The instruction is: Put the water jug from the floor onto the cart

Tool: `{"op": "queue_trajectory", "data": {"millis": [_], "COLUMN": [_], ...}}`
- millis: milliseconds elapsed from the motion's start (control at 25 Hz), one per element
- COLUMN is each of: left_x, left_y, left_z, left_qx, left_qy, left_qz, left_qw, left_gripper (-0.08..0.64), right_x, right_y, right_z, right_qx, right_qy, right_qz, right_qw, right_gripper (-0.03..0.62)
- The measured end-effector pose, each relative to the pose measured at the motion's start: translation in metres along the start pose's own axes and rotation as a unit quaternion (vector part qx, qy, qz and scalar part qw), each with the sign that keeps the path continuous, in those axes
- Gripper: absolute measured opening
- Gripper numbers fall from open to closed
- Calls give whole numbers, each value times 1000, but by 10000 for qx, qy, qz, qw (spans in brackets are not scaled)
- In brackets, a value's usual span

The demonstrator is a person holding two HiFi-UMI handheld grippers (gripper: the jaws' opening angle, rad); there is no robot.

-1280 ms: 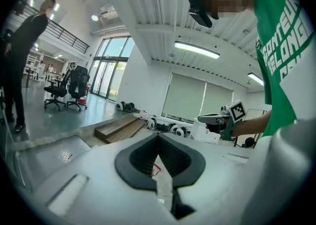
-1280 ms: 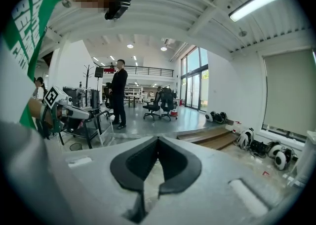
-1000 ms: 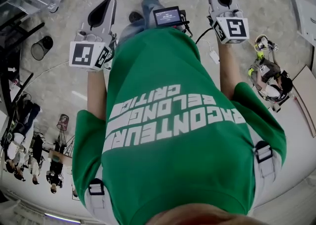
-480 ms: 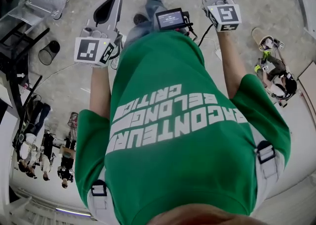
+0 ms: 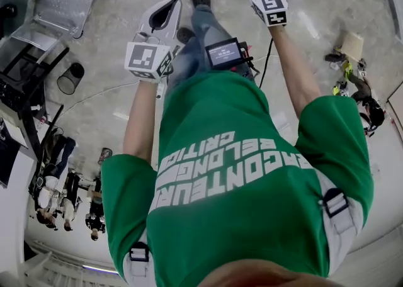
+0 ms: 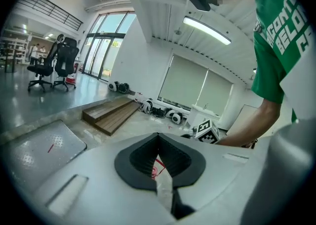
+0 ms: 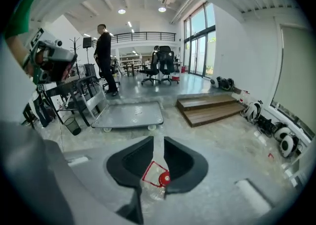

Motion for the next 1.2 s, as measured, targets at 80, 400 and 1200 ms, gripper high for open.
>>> {"op": "queue_trajectory", "data": {"millis": [80, 400, 1200], "left_x": [-10, -43, -97], "left_y": [-3, -12, 10], "left_z": [-16, -54, -60], "left_qx": [-110, -429, -74], "left_qy": [72, 356, 695], "left_qz": [81, 300, 717], "left_qw": [9999, 9980, 9950], "left_gripper": [17, 17, 17], "right_x": [-24, -114, -220], "right_y": [-8, -32, -53], "right_z": [-25, -120, -235], "right_qx": [5, -143, -382], "right_qy": [273, 1492, 2647], "right_qz": [-74, -501, -617], "right_qw": [9996, 9874, 9616], "right_gripper": [78, 261, 308]}}
Point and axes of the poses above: the fingertips, and each gripper's own axes: z backward along the fingers, y to its left, x out of its top, the point moved 6 cm from there along z, backward along the fingers, and after that the axes turned 9 degrees about -z, right-handed, at the moved point
